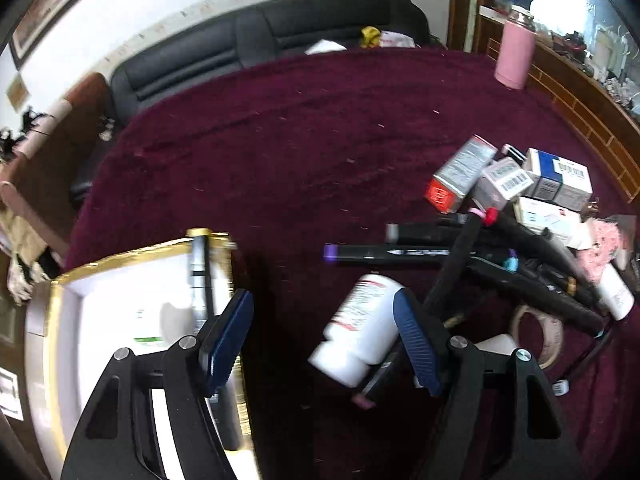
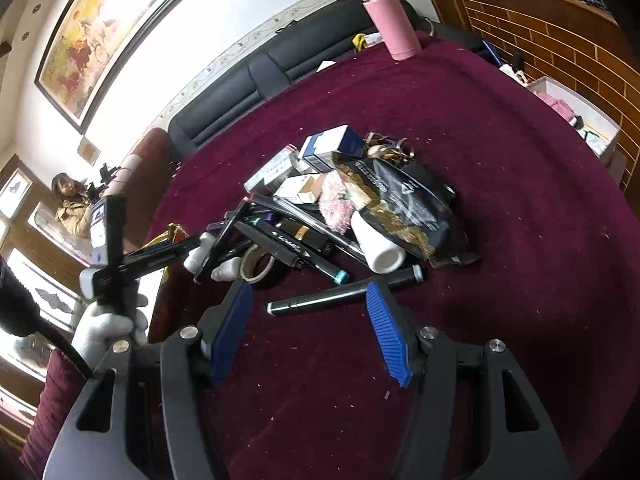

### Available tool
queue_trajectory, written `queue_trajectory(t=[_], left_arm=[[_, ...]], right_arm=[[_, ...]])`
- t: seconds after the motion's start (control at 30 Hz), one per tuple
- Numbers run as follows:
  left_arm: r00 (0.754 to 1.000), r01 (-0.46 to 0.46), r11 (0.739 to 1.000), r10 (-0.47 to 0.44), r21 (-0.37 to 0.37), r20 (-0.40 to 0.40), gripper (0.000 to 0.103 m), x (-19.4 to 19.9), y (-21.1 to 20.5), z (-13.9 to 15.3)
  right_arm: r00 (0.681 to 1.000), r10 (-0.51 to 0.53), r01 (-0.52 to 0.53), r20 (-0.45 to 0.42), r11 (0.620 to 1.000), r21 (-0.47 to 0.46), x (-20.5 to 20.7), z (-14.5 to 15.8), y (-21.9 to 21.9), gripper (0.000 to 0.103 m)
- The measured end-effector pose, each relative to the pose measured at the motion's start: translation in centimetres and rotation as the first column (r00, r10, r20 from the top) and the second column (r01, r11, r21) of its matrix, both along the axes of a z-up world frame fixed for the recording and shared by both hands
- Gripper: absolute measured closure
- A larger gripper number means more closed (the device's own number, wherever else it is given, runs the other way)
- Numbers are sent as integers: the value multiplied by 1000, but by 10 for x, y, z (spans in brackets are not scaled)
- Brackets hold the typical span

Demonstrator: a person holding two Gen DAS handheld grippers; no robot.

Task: Organize objects
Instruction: 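Grasp the red-labelled white bottle upright with the left gripper, then place the white bottle in the box with left gripper while right places the tape roll there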

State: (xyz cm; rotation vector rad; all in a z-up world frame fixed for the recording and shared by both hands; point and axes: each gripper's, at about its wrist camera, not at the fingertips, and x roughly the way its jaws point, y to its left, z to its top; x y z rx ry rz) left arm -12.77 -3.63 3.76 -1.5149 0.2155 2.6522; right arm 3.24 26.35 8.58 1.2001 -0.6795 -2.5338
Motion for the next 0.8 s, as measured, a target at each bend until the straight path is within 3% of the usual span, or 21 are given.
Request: queue_trajectory(t=[0.1,0.13,0.17,0.2,0.47,0.6,0.73,0.8], left_arm=[[999,28,994,-23,-109,43,39,2,13,-20],[999,29,995,-25,-101,37,42,4,11,-21],[998,26,997,-22,-72,56,53,3,8,-22],[996,22,1000,-20,-19,86,72,2,4,-24],[998,13,990,-22,141,64,73,27,-10,-9],[999,40,987,-45,154,29,73,52,-11,7],[999,48,980,-51,191,11,73,69,-18,18],[999,47,978,-49,201,3,73,79,-21,22]], right_arm=[[999,34,-34,-7,999,9,-6,1,-11,44],[999,47,-47,-7,999,16,-9,1,-16,44],[998,61,-61,-7,998,26,-13,2,-22,44],[997,71,-71,-5,997,36,-16,1,-26,44],[980,195,-197,27,973,119,-60,-2,-72,44],[955,284,-292,84,949,119,-78,-12,-100,44],[924,364,-380,117,908,178,-84,-24,-133,44],[912,386,-409,135,877,253,-86,-33,-150,47]])
